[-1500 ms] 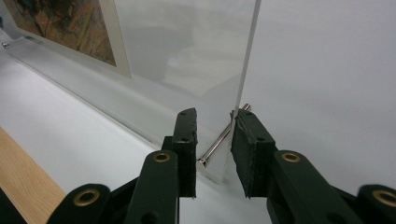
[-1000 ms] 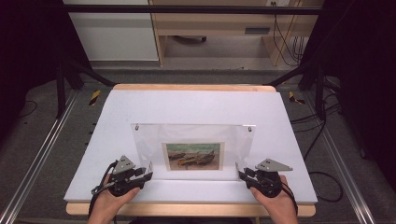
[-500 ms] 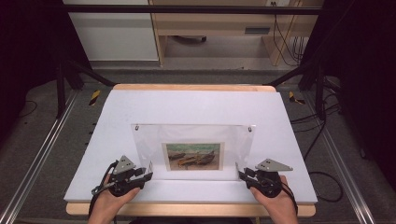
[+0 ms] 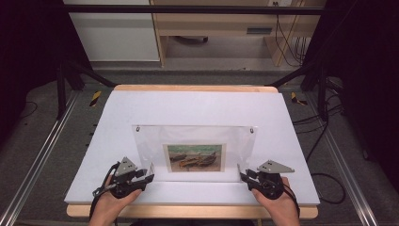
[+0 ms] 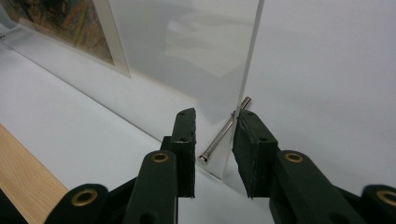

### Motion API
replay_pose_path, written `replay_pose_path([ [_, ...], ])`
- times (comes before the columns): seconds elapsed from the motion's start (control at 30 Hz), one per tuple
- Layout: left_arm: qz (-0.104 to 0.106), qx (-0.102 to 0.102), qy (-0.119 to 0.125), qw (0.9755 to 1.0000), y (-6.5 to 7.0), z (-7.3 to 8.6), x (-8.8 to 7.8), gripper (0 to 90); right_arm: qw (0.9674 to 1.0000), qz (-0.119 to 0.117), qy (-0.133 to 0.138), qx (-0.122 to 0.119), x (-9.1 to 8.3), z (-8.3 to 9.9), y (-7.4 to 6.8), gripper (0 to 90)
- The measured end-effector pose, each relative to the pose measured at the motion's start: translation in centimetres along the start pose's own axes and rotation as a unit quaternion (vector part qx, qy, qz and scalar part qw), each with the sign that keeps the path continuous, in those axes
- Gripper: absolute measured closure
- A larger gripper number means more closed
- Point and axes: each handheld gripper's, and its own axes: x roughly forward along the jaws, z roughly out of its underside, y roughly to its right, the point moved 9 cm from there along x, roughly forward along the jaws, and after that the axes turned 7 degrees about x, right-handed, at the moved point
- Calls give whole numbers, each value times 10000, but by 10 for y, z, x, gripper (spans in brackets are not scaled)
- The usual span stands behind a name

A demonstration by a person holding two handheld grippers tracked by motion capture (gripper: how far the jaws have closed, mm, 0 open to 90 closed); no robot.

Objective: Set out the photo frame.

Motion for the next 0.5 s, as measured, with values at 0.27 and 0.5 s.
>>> replay_pose_path([
  [0.27, 23, 1, 6, 10000, 1, 0, 0, 565, 10000, 5, 7, -37, 1, 0, -1, 671],
  [0.5, 3, 78, -6, 10000, 3, -1, 1, 490, 10000, -1, 27, -21, 1, -2, -5, 540],
])
